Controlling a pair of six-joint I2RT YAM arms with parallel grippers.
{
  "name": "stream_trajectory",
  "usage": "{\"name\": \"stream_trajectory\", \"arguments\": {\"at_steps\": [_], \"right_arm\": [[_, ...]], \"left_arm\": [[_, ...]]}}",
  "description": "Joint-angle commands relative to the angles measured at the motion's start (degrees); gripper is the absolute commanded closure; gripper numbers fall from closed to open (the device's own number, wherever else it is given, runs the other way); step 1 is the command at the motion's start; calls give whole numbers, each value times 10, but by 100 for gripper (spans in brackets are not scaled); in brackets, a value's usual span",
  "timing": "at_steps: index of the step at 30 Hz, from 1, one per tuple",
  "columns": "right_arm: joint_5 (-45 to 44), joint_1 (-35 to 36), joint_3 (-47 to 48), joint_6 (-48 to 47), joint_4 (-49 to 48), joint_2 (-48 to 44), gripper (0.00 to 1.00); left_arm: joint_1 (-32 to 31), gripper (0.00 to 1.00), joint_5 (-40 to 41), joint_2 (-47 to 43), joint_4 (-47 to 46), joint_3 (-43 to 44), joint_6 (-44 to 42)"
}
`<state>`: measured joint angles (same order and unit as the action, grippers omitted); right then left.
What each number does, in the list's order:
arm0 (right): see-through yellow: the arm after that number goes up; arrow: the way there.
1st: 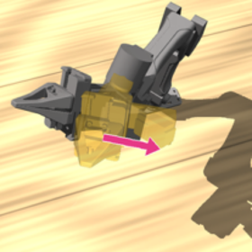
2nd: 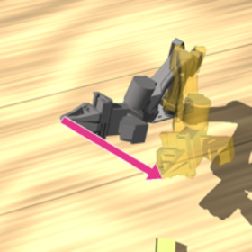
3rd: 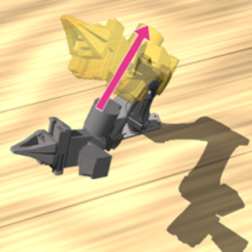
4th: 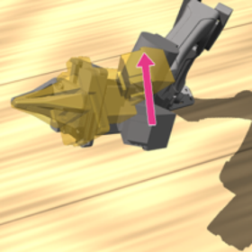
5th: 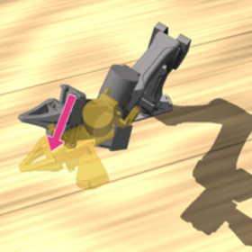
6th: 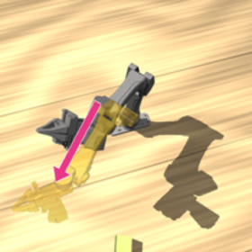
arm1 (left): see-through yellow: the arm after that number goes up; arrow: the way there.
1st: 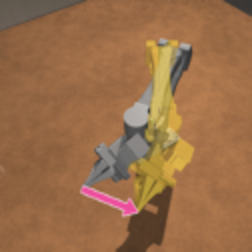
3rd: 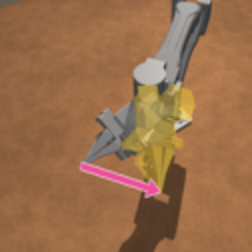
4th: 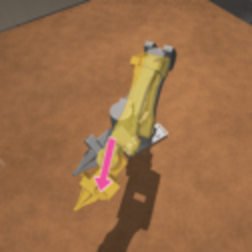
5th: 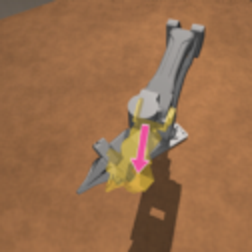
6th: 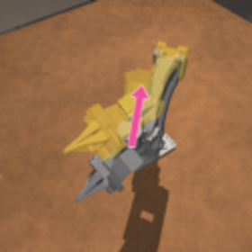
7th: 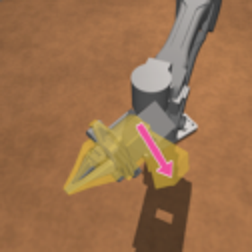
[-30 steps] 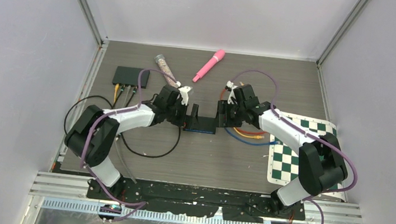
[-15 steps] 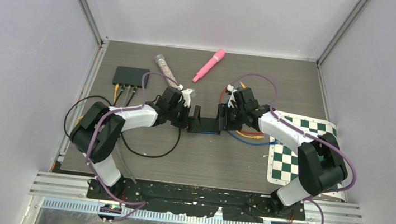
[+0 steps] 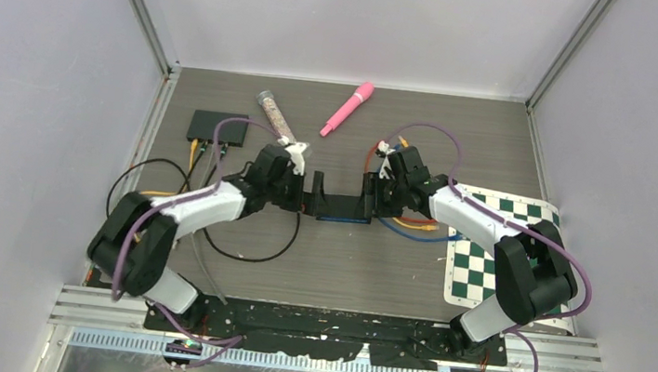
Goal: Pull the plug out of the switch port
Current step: Move the switch port to the center of the board.
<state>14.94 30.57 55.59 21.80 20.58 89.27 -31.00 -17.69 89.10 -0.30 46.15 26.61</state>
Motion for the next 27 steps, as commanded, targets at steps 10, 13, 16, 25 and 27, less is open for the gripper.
{"name": "stream_trajectory", "arguments": {"at_steps": [10,13,16,25,27], "right_arm": [[27,6,22,-4,-15,-10,43],[31,8,23,-6,-14,-8,43],[35,10,21,-7,-14,-6,43],[45,10,22,-15,-10,-1,43],[47,10,22,-15,-11,0,43]], "left_arm": [[187,0,365,-252,282,-37,-18],[248,0,353,-269,294,-61,-5],[305,0,325,-275,292,-82,1],[384,0,348,-223,316,-72,12],[391,0,336,-211,308,-73,7]]}}
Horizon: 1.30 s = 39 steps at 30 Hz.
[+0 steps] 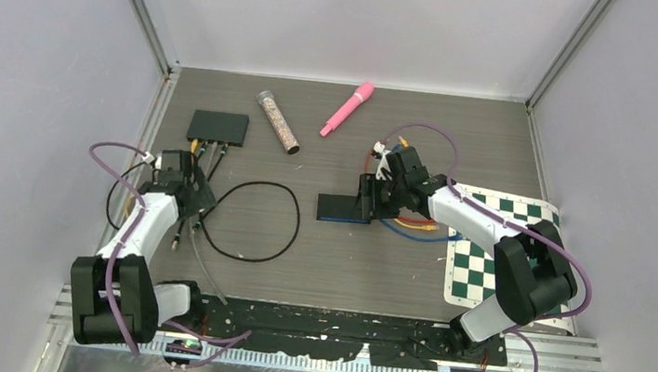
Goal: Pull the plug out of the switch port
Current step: Move the switch port to the center of the board.
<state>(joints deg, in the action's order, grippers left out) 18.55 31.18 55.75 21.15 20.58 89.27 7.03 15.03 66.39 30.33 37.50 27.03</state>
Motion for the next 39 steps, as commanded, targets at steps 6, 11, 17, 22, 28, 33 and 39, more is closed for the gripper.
{"name": "stream_trajectory", "arguments": {"at_steps": [6,11,17,22,28,33,39], "right_arm": [[15,4,22,-10,-11,8,43],[19,4,20,-12,-13,13,43],[21,4,19,-14,-13,16,43],[21,4,16,-17,-14,18,43],[28,4,19,-19,-14,23,43],[38,4,19,-22,-15,21,43],[49,4,17,-23,-16,22,43]], "left_arm": [[14,8,-67,53,-7,17,4],[14,22,-126,57,-15,18,-10],[14,47,-216,67,-31,2,-10],[12,72,-277,56,-28,-21,-2],[-21,87,-274,6,-6,-68,20],[-92,99,-268,-61,3,-109,73],[-181,100,-237,-118,28,-141,147]]}}
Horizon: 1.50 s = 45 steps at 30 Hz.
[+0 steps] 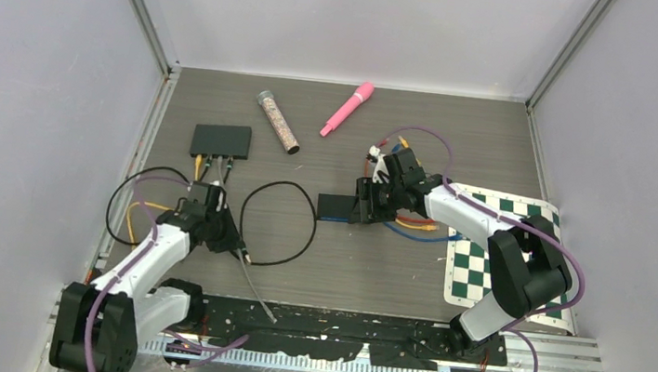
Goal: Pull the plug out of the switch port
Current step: Move the switch port to the center of the board.
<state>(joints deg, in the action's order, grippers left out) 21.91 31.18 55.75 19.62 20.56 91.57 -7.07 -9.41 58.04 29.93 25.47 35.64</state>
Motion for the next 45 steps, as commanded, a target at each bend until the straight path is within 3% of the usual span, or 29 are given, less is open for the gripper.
{"name": "stream_trajectory", "arguments": {"at_steps": [1,4,5,9,10,11,17,20,24,28,38,45], "right_arm": [[17,4,16,-7,-16,-3,43],[17,4,10,-6,-18,-8,43],[18,4,8,-6,-18,-10,43],[24,4,8,-5,-19,-10,43],[27,5,9,-5,-19,-11,43],[29,6,11,-5,-19,-12,43],[45,27,38,-6,-16,-9,43],[47,55,58,-5,-14,4,43],[55,95,103,-6,-8,31,43],[59,134,143,-12,6,61,43],[85,178,227,-26,31,136,43],[85,180,216,-39,35,145,43]], "left_arm": [[-48,100,11,-48,37,-29,71],[-59,99,15,-100,51,-52,96],[-60,93,16,-117,54,-57,99],[-61,45,58,-172,99,-32,92],[-61,15,63,-179,95,-20,91],[-60,2,78,-181,102,-4,91],[-55,0,239,-145,212,159,39],[-20,0,272,-116,230,223,-4],[120,1,203,-80,198,249,-63],[198,0,167,-29,159,259,-100],[271,0,119,123,77,283,-145],[284,0,112,195,78,289,-161]]}}
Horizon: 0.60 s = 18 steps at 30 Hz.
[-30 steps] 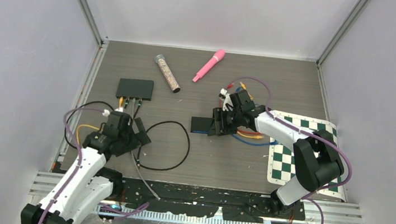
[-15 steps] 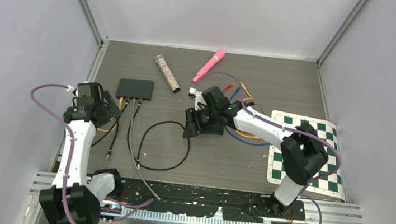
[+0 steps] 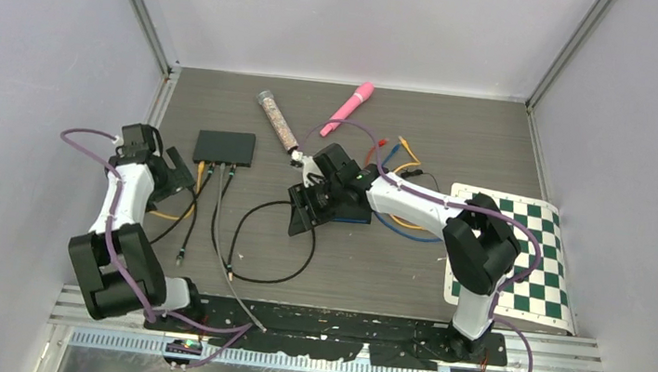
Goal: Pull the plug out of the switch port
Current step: Move the switch port to the center of the board.
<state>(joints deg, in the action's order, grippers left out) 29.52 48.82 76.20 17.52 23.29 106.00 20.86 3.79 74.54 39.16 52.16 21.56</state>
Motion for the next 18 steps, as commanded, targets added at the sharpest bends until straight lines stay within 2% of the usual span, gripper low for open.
{"name": "stream_trajectory", "arguments": {"at_steps": [1,12,18], "right_arm": [[10,3,9,-19,8,2,43],[7,3,2,-32,10,3,43],[-20,1,-6,-36,13,-7,43]], "left_arm": [[5,0,-32,39,-12,21,-20],[-7,0,-135,89,-26,-44,19],[-52,1,-191,114,-53,-84,29]]}}
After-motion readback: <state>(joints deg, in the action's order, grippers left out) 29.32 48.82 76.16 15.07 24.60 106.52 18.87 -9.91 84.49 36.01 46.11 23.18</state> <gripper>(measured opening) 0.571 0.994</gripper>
